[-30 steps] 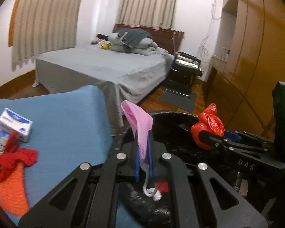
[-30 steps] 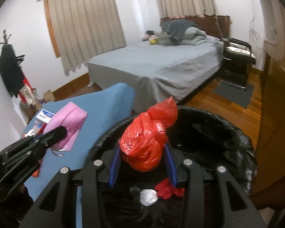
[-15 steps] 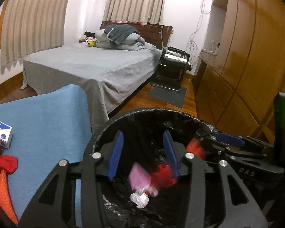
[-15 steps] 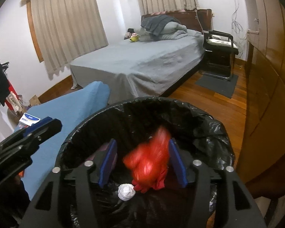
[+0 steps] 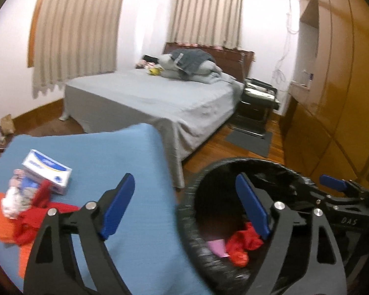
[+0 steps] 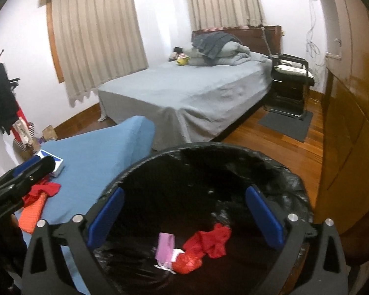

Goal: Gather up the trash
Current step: 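Return both tools to the pile and grasp the orange mesh pad with the left tool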

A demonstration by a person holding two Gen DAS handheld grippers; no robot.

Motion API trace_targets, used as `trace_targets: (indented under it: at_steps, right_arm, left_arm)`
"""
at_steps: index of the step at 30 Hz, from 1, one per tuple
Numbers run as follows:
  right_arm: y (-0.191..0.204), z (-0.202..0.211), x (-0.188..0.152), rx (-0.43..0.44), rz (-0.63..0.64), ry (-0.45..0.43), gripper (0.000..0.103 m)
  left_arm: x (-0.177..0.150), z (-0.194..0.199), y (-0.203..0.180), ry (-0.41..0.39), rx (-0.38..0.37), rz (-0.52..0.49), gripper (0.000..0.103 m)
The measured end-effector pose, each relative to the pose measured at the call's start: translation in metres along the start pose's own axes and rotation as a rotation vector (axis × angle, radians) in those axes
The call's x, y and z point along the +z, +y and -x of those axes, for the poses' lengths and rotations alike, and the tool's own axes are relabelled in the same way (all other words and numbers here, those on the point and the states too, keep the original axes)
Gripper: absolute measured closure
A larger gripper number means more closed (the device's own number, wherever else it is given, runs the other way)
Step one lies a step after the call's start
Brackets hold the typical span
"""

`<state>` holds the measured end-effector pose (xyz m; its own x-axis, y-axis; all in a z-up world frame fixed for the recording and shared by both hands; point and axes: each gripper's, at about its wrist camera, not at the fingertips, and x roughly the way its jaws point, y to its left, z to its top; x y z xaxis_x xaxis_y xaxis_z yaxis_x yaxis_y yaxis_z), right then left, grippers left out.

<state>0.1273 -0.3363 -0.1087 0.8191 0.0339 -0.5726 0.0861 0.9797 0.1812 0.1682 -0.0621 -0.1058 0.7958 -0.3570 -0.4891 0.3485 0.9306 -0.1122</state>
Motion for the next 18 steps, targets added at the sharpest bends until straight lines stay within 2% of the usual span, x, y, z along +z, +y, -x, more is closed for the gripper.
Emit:
trace_targets:
  at_steps: [12,18]
  right_arm:
    - [0.114,-0.032,0.004,0.19,0.114,0.026,0.006]
    - [0.169,-0.046,-0.001,0.257,0.174,0.031,0.006]
  left_arm:
    - [-0.01,0.049,0.11,-0.017,0.257,0.084,0.017]
    - [-0.02,0.069,0.165,-0.011,0.373,0.143,0.017]
